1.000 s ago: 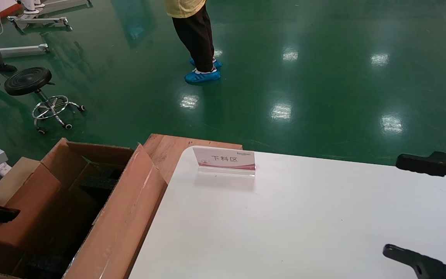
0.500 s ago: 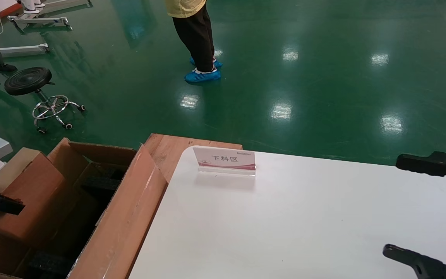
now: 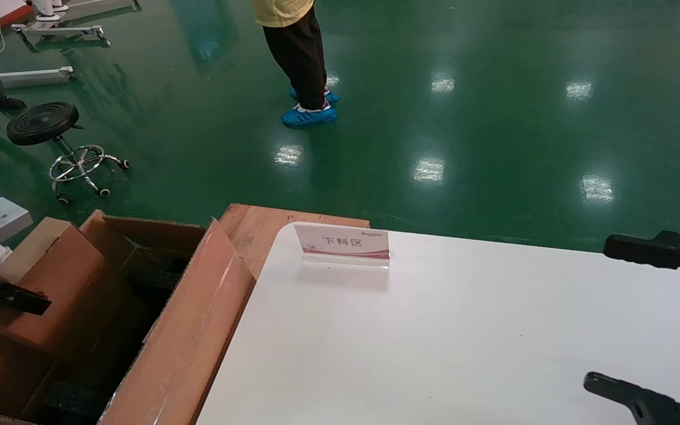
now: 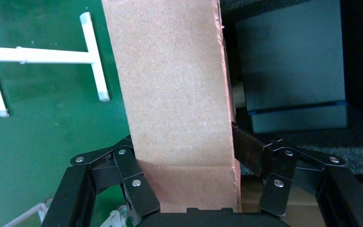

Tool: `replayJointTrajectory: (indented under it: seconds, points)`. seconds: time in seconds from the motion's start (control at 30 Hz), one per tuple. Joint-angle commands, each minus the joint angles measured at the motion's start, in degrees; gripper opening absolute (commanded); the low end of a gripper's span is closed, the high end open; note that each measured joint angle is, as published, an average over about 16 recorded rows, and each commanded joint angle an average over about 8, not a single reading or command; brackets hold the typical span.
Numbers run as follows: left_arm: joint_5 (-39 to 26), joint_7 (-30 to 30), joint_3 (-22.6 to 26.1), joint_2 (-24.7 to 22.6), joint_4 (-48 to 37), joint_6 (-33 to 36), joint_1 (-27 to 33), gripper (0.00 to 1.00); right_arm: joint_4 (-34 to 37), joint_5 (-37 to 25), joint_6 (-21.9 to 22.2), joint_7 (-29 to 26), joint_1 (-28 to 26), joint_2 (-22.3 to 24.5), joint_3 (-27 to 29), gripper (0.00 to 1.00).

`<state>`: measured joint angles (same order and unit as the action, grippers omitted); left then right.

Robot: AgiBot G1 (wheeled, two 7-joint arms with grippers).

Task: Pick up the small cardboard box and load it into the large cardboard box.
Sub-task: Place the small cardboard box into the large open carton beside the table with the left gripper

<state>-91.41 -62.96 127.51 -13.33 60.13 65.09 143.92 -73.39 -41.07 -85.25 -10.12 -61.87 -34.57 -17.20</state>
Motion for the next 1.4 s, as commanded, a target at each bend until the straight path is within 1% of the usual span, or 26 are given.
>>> replayJointTrajectory:
  seconds: [0.03, 0.37, 0.4, 0.43, 0.47, 0.63, 0.67, 0.7, 0.73, 1.4]
  points:
    - [0.99, 0.35, 0.3, -0.3, -0.83, -1.38, -1.31, 0.0, 0.0, 0.0, 0.0, 0.0, 0.0, 0.0, -0.01, 1.0]
    - [4.59, 1.74, 1.21, -2.07, -5.12, -3.58, -5.73, 0.0, 0.0, 0.02, 0.01, 0.02, -0.01, 0.01, -0.03, 1.0]
    - [4.8, 1.69, 1.3, -2.27, -5.55, -3.5, -6.01, 0.02, 0.0, 0.03, 0.02, 0.02, -0.01, 0.02, -0.04, 1.0]
    - [4.99, 1.61, 1.38, -2.45, -5.94, -3.39, -6.25, 0.07, 0.0, 0.03, 0.02, 0.02, -0.01, 0.02, -0.04, 1.0]
    - [5.13, 1.52, 1.44, -2.6, -6.28, -3.29, -6.46, 0.17, 0.0, 0.03, 0.02, 0.02, -0.01, 0.02, -0.04, 1.0]
    - [5.72, 1.06, 1.67, -3.24, -7.5, -3.07, -7.24, 0.8, 0.01, 0.04, 0.03, 0.03, 0.0, 0.02, -0.05, 1.0]
    - [5.79, 1.04, 1.67, -3.3, -7.59, -3.1, -7.32, 0.9, 0.01, 0.04, 0.03, 0.03, 0.0, 0.02, -0.05, 1.0]
    - [5.85, 1.04, 1.68, -3.33, -7.66, -3.13, -7.38, 0.98, 0.01, 0.04, 0.04, 0.03, 0.0, 0.03, -0.05, 1.0]
    - [5.91, 1.04, 1.69, -3.37, -7.74, -3.15, -7.44, 1.0, 0.02, 0.04, 0.04, 0.03, 0.01, 0.03, -0.05, 1.0]
    - [5.52, 1.07, 1.69, -3.16, -7.36, -2.91, -7.08, 1.0, 0.02, 0.05, 0.04, 0.03, 0.0, 0.03, -0.05, 1.0]
